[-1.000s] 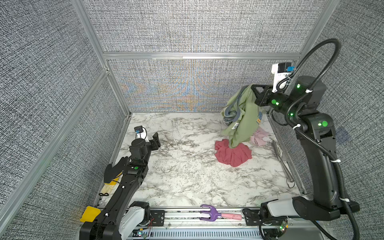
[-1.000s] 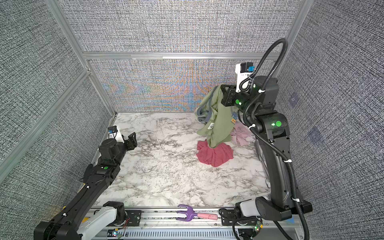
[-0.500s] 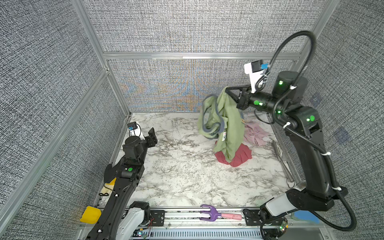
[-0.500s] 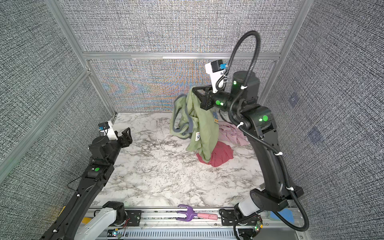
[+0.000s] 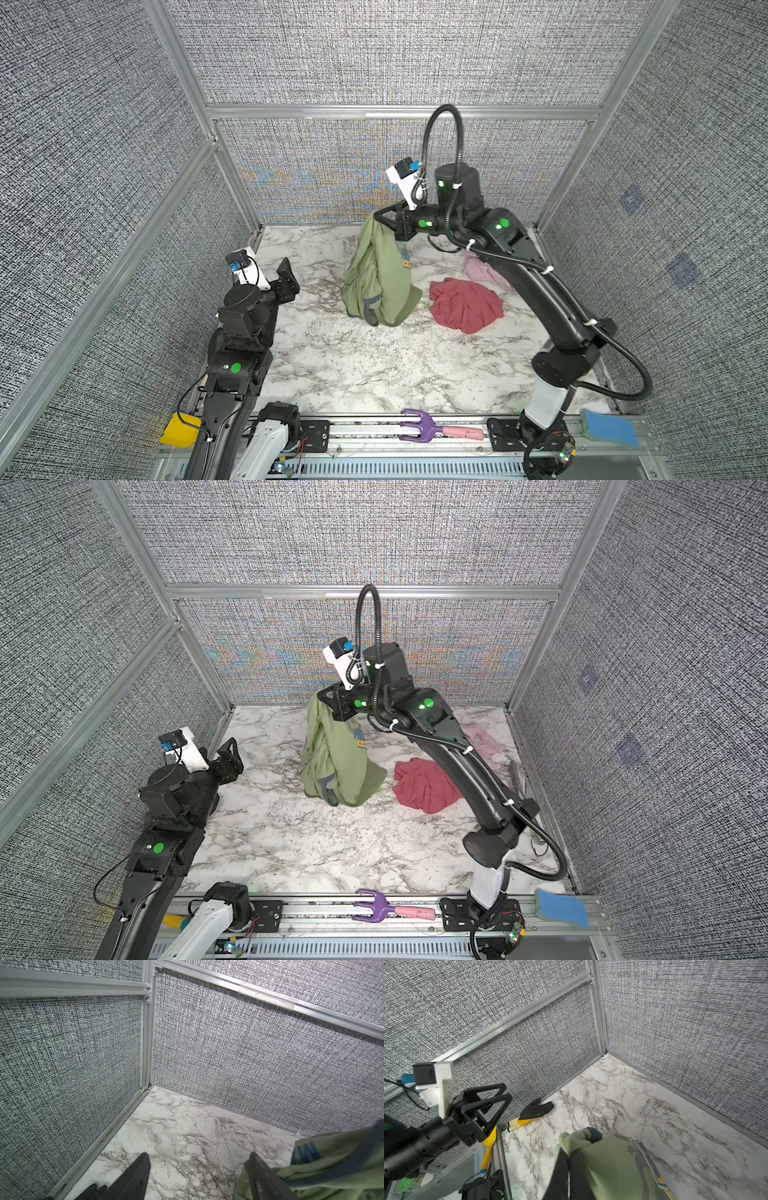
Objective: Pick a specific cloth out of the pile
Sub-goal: 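Lift the green shirt high and carry it toward the left gripper, then lower the green shirt onto the table near the left gripper and release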
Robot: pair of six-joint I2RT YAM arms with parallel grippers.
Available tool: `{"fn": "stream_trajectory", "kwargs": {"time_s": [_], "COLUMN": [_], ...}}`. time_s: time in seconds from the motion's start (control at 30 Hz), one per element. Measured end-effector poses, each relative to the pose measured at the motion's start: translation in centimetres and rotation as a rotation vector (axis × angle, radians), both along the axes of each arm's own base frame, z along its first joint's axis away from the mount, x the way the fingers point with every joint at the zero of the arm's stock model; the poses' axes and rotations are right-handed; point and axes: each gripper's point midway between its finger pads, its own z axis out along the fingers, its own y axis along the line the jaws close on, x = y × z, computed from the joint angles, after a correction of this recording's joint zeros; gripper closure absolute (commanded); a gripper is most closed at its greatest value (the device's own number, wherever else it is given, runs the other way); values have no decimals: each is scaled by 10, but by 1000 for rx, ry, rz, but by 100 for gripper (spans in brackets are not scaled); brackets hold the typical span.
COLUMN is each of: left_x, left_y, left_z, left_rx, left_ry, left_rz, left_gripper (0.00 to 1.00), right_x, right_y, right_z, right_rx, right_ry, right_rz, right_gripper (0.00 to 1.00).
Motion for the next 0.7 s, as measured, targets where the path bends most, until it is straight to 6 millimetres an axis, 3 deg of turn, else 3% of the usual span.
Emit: {"fn": "stream_trajectory", "kwargs": {"time_s": [0.1, 0.2, 0.47, 0.53, 0.57, 0.63, 0.7], "left_x": [-7, -14, -24, -25, -25, -24, -22], "left_y": [4, 6, 10, 10, 10, 10, 8], "left_z": [6, 10, 12, 9, 6, 3, -1], "left_rx": [6, 10, 33, 37, 40, 42, 43], "left_ry": [-8, -13, 6, 21, 32, 42, 53], "left_rz": [15, 23, 30, 30, 29, 29, 23], "left_gripper": [23, 23, 23, 23, 23, 23, 23], "right_x": [-1, 1, 12, 13, 14, 13, 14], "right_y": [30, 60, 135, 152, 159, 168, 169], "right_z": [-6, -25, -120, -140, -151, -173, -193], "right_rx": [9, 19, 4, 11, 16, 2, -20], "right_ry": [-9, 15, 158, 190, 210, 237, 267], "right_rz": [45, 90, 164, 178, 183, 198, 191], "right_gripper": [100, 100, 98, 68, 58, 46, 42]}}
